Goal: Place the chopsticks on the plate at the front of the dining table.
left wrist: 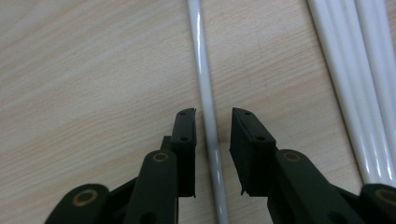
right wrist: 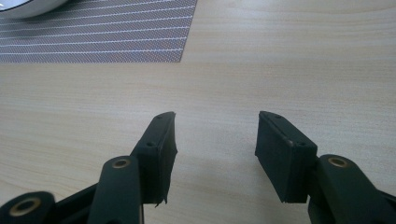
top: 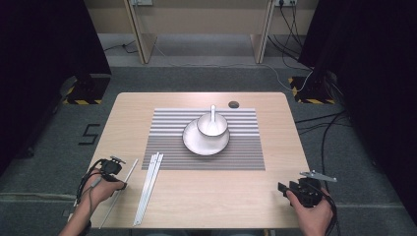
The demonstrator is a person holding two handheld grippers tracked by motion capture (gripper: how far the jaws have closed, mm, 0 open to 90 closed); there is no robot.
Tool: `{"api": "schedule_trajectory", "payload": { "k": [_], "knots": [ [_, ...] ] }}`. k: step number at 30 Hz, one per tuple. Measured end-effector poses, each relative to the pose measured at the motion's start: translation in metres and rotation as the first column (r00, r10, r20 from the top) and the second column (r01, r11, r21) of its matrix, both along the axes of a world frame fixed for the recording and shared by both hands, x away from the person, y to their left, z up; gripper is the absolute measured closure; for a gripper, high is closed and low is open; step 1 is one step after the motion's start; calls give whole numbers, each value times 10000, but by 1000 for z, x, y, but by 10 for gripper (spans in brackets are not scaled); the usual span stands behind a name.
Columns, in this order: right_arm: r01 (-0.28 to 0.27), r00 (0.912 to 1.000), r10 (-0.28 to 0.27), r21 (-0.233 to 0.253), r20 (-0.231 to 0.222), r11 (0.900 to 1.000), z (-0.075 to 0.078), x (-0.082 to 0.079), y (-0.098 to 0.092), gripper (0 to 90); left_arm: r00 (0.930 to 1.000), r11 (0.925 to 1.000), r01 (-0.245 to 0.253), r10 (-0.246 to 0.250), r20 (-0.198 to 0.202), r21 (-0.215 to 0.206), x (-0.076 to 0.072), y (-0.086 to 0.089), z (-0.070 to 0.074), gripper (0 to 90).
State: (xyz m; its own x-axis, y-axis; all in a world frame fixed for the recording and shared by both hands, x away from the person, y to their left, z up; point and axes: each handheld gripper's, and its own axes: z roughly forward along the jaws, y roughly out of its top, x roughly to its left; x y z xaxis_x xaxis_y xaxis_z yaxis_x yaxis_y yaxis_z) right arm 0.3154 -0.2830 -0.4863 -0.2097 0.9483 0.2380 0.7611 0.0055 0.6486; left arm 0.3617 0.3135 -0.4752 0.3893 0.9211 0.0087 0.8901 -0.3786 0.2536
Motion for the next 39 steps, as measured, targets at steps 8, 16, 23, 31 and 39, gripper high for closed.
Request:
{"api": "schedule_trajectory", "payload": {
  "k": [8, 16, 23, 31, 39],
  "knots": [
    [-22, 10000, 22, -1, -17, 10000, 0, 0, 0, 478, 9982, 9994, 281, -271, -539, 189, 10, -5, 2, 720],
    [-3, 10000, 3, 11, -51, 10000, 0, 0, 0, 478, 9926, 9984, 411, -365, -1158, 379, 14, -3, 1, 745],
    [-6, 10000, 6, 2, -63, 10000, 0, 0, 1, 478, 9896, 9983, 427, -366, -1392, 404, 17, -2, -1, 752],
    [7, 9999, -6, 46, -107, 10000, -1, 0, 1, 477, 9876, 9977, 423, -336, -1534, 535, 19, -3, -3, 765],
    [-22, 9999, 22, 36, -131, 10000, -1, 0, 1, 477, 9833, 9985, 133, -33, -1821, 537, 23, -5, -3, 793]
  ]
}}
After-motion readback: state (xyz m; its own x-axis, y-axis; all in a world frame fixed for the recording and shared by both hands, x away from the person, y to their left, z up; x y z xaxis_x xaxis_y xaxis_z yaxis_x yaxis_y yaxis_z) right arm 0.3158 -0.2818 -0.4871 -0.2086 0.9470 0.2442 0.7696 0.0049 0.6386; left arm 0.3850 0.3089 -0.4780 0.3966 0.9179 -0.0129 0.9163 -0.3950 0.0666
